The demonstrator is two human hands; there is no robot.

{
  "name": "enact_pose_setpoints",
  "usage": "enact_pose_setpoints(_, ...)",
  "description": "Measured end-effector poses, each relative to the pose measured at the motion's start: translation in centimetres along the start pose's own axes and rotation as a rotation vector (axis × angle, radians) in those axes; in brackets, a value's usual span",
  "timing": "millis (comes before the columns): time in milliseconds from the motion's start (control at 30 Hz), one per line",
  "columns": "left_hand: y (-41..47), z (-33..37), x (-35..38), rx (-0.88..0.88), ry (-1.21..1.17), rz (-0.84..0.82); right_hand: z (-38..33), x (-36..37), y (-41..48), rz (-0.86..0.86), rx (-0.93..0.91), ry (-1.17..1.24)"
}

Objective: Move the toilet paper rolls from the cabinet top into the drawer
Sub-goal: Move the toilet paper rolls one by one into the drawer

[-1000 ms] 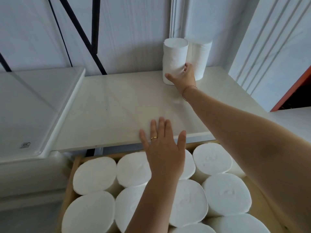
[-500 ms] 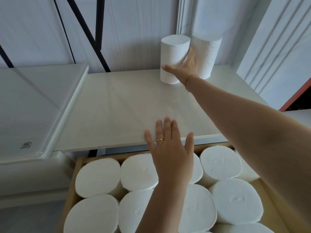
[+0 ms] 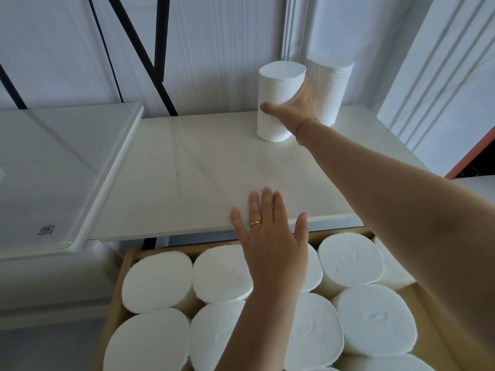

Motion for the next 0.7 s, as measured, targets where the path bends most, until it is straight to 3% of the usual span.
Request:
enact_pose_setpoints(233,-0.1,-0.1,0.7,0.006,0.077,-0.027,-0.8,-3.2,-4.5,-0.13,-0.022,0.054)
enact_pose_setpoints(700,-1.6,0.8,1.7,0.09,0.145,-0.071,-3.3,-12.4,-16.4,-0.125,-0.002,0.059)
Point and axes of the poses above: each hand's wrist, its own y-axis towards the middle knuckle, its own x-axis out of the palm, z = x × y, the point moved 8 cm from there along y, towards the middle knuckle, and after that the axes turned 11 degrees about -x, right-handed, at the moved point
